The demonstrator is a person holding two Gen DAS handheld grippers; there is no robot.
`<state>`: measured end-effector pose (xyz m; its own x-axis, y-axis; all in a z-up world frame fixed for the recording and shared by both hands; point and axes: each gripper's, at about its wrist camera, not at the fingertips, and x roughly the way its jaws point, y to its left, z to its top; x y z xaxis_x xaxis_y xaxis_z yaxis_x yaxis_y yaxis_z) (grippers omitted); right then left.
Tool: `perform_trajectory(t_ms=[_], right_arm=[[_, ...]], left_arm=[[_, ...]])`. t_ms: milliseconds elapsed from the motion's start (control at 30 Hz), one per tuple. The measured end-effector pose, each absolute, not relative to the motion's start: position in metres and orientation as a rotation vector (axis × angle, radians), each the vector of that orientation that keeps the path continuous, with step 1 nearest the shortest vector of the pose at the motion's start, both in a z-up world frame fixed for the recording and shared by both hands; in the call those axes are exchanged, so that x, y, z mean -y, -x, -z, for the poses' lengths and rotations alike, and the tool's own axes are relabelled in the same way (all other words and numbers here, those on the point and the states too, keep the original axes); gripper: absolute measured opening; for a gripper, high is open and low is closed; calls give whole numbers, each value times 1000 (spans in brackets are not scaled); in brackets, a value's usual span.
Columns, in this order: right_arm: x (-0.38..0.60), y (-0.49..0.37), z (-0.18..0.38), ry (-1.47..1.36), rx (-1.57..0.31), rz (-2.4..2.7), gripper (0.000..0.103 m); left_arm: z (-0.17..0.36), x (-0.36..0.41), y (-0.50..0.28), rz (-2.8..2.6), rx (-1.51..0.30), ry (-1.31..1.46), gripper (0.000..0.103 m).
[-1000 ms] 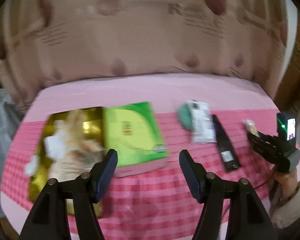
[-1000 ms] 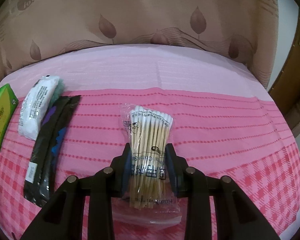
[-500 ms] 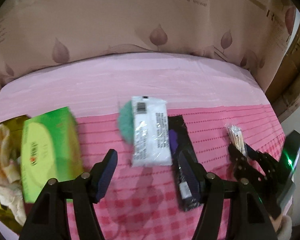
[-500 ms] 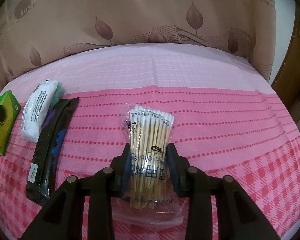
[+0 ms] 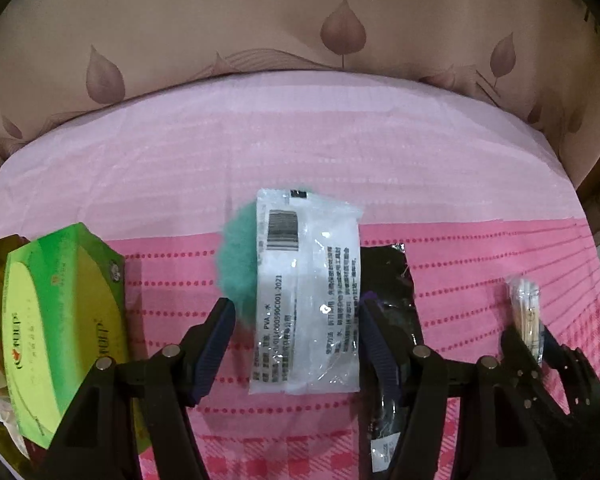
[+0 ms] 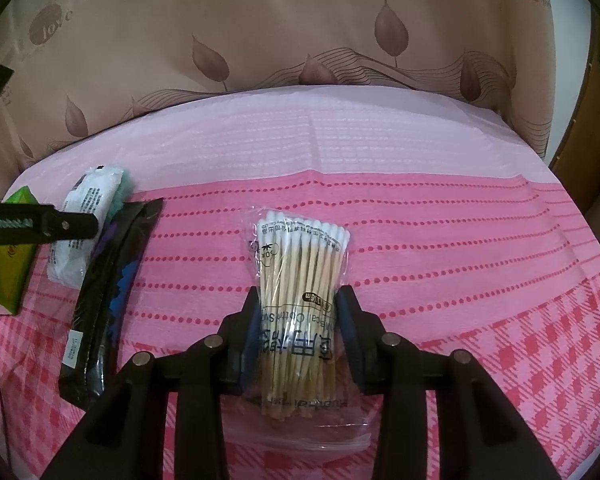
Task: Organize soft objects
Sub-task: 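Lift the cotton swab pack with the right tool while the left tool approaches the white packet, then grasp the white packet with the left tool and carry it over the gold tin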
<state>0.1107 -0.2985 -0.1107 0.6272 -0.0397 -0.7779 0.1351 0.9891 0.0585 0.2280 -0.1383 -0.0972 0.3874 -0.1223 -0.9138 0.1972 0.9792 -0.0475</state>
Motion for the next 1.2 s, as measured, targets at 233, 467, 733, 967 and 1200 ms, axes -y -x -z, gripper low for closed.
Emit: perform_trajectory(t_ms=[233,467,733,967,1200], right_arm=[[298,-111,112,-114,-888,94,40],[297,-111,112,-114,-888,91,41],[297,-111,112,-111,-889,92,41],[297,-111,112,-109,-889,93,41],[297,-110,112,-110,-889,93,41]], left_arm=[[100,137,-229,210,-1148,-51,53],[92,130,-223,206,-1131,-34,50],[83,132,-203,237,-1109,-63,49],[73,129,-174,273,-1083,-83,49],[57,125,-146,307,-1055,-115,49]])
